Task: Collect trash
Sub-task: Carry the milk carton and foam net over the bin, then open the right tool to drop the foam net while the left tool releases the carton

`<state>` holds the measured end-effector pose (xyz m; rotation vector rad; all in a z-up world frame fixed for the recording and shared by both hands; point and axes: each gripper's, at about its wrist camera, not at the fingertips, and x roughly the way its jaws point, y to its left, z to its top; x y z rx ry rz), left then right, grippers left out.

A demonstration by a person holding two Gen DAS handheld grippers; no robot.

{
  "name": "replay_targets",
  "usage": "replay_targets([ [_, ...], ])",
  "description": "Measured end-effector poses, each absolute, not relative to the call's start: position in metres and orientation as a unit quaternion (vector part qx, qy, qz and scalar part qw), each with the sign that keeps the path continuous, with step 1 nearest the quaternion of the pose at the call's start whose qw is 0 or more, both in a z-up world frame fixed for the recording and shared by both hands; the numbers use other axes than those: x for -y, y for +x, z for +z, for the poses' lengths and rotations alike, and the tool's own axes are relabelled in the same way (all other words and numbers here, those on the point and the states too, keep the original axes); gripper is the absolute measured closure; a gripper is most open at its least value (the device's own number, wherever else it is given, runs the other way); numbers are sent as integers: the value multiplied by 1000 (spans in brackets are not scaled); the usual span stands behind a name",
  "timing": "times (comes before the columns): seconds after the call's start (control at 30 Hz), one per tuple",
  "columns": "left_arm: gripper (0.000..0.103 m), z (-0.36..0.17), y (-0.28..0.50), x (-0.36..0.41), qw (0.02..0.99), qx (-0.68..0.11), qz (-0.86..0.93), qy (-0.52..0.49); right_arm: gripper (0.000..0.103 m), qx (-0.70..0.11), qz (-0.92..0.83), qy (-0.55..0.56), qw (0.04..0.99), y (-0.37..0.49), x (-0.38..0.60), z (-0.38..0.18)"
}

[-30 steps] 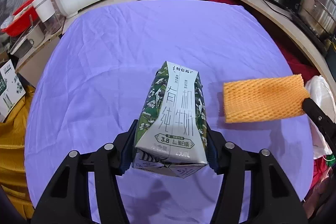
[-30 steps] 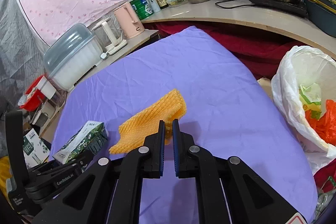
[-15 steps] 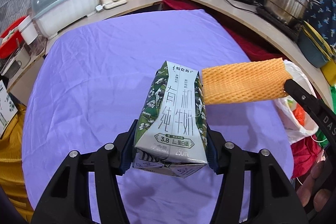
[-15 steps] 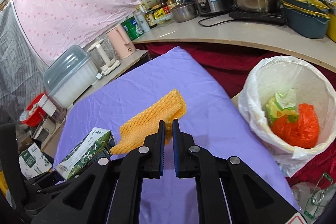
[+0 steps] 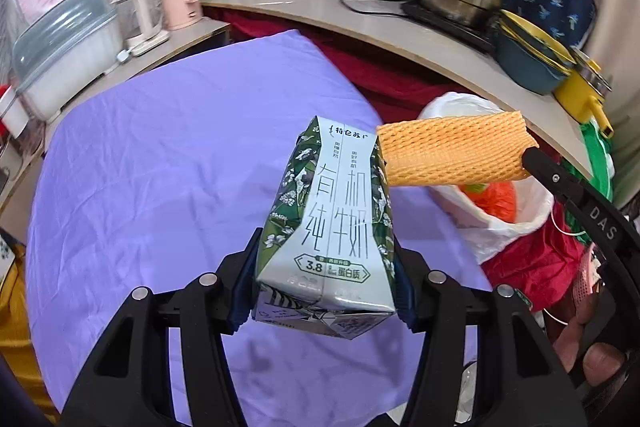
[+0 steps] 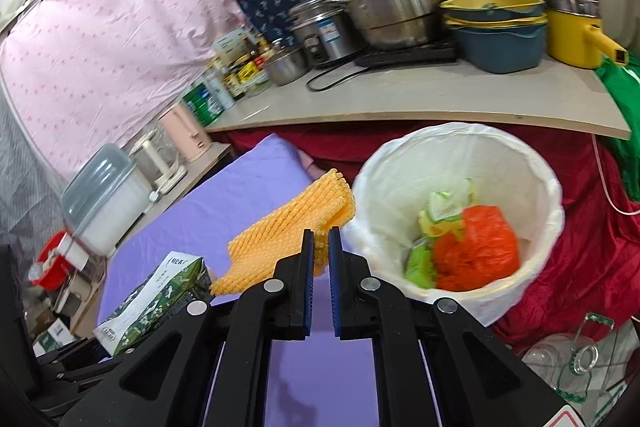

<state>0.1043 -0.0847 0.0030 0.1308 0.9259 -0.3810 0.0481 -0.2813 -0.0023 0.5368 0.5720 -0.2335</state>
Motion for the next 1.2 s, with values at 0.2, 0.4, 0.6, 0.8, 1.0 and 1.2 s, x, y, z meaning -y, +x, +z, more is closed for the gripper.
replay_targets([
  [0.2,50,14,87,122,870,-430,-226,81,96,-257,-153,277,913,17,319,1],
  [0.4,50,20,76,153,863,-424,-261,89,96,-238,-190,294,906,-8,354,2],
  [0.6,50,22,73,179,857,-421,-280,101,96,-225,-220,304,899,-19,381,2],
  [0.8,50,22,76,191,855,-419,-286,106,96,-226,-239,308,893,-7,406,-5],
  [1.0,50,16,86,192,854,-426,-280,105,89,-242,-239,314,887,25,420,-24],
  [1.2,50,8,100,194,852,-436,-271,105,78,-266,-232,324,878,50,426,-44],
])
